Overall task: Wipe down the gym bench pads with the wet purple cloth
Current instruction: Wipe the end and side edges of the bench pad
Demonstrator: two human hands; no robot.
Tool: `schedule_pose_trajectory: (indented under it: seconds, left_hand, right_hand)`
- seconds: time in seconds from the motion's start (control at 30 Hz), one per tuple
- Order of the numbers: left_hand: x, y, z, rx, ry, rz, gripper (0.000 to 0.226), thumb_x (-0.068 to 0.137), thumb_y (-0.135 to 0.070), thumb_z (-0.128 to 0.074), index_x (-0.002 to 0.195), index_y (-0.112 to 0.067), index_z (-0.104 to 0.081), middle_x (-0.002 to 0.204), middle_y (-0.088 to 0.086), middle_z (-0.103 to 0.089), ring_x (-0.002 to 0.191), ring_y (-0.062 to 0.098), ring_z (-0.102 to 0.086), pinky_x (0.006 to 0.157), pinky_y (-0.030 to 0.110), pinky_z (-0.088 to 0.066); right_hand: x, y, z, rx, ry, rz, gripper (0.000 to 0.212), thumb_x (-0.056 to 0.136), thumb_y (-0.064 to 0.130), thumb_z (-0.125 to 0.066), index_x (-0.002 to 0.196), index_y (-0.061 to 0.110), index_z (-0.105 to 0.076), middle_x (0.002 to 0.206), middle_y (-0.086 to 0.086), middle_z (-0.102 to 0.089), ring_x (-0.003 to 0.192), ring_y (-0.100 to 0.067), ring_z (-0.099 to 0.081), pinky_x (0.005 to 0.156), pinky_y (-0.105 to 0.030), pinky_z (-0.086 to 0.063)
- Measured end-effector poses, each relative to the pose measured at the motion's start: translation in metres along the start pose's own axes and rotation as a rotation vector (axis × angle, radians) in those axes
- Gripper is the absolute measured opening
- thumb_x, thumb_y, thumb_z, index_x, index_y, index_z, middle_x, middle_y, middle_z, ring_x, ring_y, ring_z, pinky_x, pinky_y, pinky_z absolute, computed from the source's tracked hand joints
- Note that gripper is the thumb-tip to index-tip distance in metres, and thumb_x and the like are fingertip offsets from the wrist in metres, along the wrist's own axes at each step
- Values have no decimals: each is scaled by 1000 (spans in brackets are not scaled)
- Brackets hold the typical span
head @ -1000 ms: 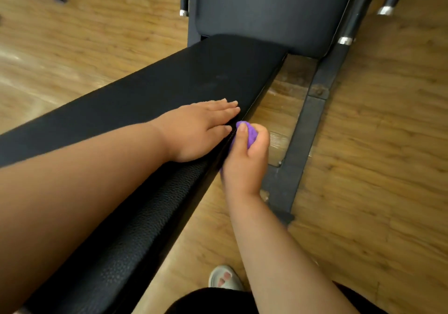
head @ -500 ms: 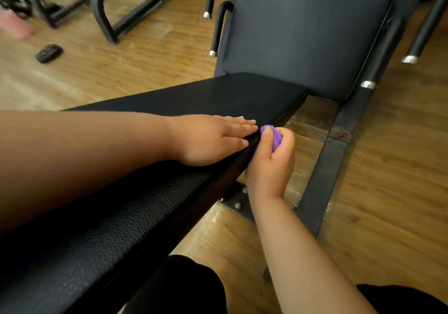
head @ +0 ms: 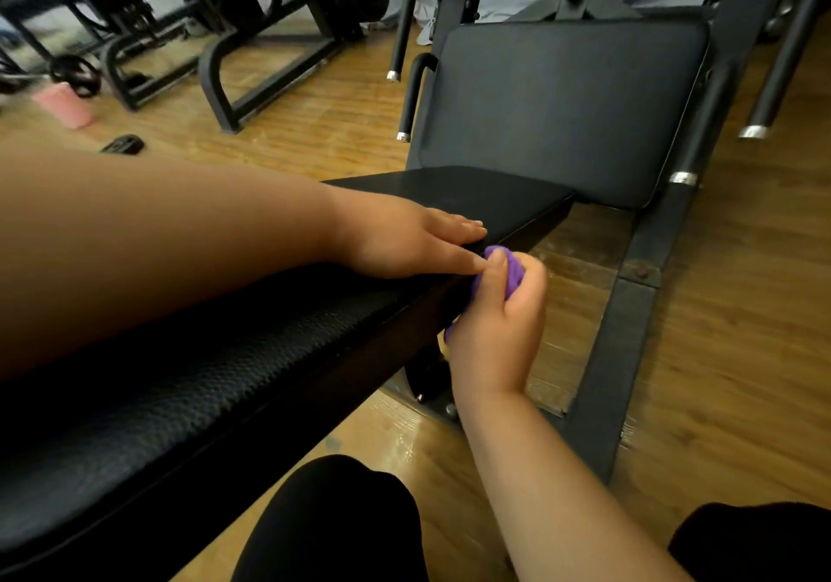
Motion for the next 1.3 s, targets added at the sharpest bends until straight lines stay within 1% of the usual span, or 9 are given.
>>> schedule_pose_trajectory:
  seconds: [0.1,0.23,0.43,0.6,0.7,0.83,1.0,1.2,1.3]
  left_hand:
    - [2,2,-1,-1,13,4,60,100,-50,-31,154,-34,-12,160,-20,-9,144,-4,-3,94,7,-4]
    - [2,3,0,9,7,6,57,101,-48,-29,154,-35,-11,160,-20,-8,142,-5,-4,85,1,-4]
    - [3,3,0,12,12,-9,61,97,-55,-34,153,-40,-14,159,-22,-10,143,-5,-3,102,14,-3]
    - [3,3,0,-1,-17,-11,57,98,-53,-36,151,-42,-20,158,-23,-16,144,-3,-10,101,14,-6]
    - [3,4,1,-15,-25,-25,56,99,-51,-35,151,-41,-20,157,-25,-16,142,-7,-9,99,9,-5]
    - [4,4,1,1,-12,-36,59,97,-53,-36,152,-40,-18,157,-24,-15,142,-7,-8,101,10,-4]
    - [9,2,4,110,-34,-61,63,94,-55,-42,151,-41,-21,158,-20,-19,144,-2,-13,111,18,-8]
    - [15,0,4,74,-61,-124,63,93,-47,-50,151,-37,-27,157,-19,-23,143,-3,-16,117,22,-12]
    - [15,1,6,70,-87,-116,59,94,-46,-50,149,-38,-30,155,-20,-27,141,-3,-21,115,21,-15]
  right_hand:
    - [0,6,0,-40,25,123,10,101,31,-44,91,33,-47,86,5,-56,72,1,-53,60,-11,-42]
    - [31,-2,2,-83,-53,14,10,102,27,-44,93,24,-49,83,9,-54,70,4,-52,59,-8,-38]
    - [-5,15,0,-22,89,208,10,99,33,-46,91,29,-50,85,5,-56,73,-6,-53,61,-18,-44]
    - [52,-6,3,-136,-35,-88,18,101,31,-45,83,32,-45,82,9,-55,76,-10,-54,62,-21,-44]
    - [35,2,0,-104,-45,-2,15,100,29,-47,85,30,-47,82,8,-56,73,-6,-53,63,-22,-44]
    - [19,10,1,-101,34,151,11,100,26,-48,89,27,-49,84,7,-55,72,-1,-51,60,-11,-41]
    - [58,-5,3,-138,-33,-51,21,101,29,-46,81,33,-44,80,9,-53,71,-5,-51,56,-10,-42]
    - [31,1,3,-102,44,121,12,100,32,-47,88,33,-48,86,6,-57,76,-8,-54,62,-21,-47]
    - [60,-14,6,-133,7,-14,15,100,30,-46,86,32,-48,85,6,-56,78,-11,-55,62,-17,-46]
Point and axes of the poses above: each hand's wrist, its own x-axis towards the middle knuckle, its own z-axis out of the back of the hand, y = z × x, the point moved 6 cm from there along x, towards the middle knuckle
